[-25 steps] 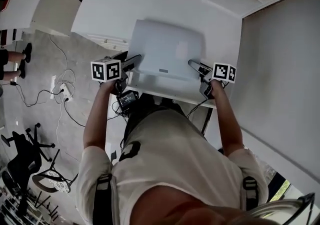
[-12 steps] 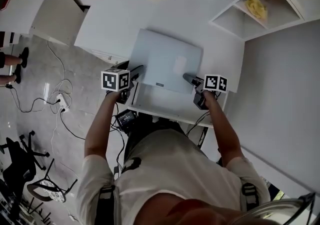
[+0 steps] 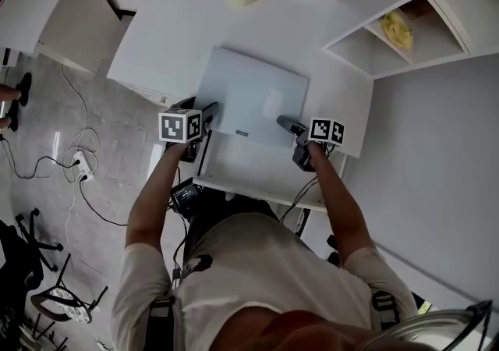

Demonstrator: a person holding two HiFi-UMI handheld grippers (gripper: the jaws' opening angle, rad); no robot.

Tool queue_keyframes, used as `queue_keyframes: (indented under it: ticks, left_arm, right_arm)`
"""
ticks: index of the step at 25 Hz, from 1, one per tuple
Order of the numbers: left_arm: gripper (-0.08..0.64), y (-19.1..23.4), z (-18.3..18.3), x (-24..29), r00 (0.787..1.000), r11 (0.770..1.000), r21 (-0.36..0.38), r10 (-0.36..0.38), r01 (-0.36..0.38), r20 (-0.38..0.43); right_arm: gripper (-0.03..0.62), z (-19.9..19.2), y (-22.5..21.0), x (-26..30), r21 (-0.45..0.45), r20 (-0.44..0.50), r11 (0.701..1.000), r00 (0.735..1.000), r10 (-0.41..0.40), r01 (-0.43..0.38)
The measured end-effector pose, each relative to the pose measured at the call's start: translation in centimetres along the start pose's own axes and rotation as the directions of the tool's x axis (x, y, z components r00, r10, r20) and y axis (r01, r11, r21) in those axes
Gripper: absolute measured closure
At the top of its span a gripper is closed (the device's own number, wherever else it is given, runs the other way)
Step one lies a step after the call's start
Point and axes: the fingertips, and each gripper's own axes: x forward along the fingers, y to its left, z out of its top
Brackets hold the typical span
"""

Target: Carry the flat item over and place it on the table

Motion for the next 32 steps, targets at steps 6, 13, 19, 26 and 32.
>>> queue_keyframes:
  ticks: [6,13,19,26,32]
  left_arm:
    - [0.265,0.9,1.7,1.2,1.000,0.999,0.035,0.014,-0.014,0.009]
    - [0.265,2.0,4.7,2.9,0.999,0.998,0.055,0.033,-0.035,0.039]
    - [0.267,2.3,6.3,3.1,0.995,0.994,0.084,0.069,-0.075,0.073]
    - [0.241,2.9,6.3,-6.0,0.969,0.999,0.009,0.036,-0.039,0.243]
    - [0.371,0.3,-1.5,-18.7,0.937,0.993,-0.110,0.009,0.031,0.349]
  right_arm:
    - [0.193,2.0,-0.1,0.7,-0.065,0.064,0.996,0.996,-0.054,0.058]
    - [0.170,5.2,-0.2,1.4,-0.103,0.149,0.985,0.981,-0.124,0.140]
    - [0.161,7.0,0.1,1.3,-0.163,0.215,0.957,0.955,-0.203,0.240]
    - [0.161,5.8,7.0,-4.4,-0.059,0.358,0.996,0.930,0.085,-0.069]
    - [0.378,-5.2,14.7,-10.5,-0.006,0.350,0.910,0.852,0.390,-0.414]
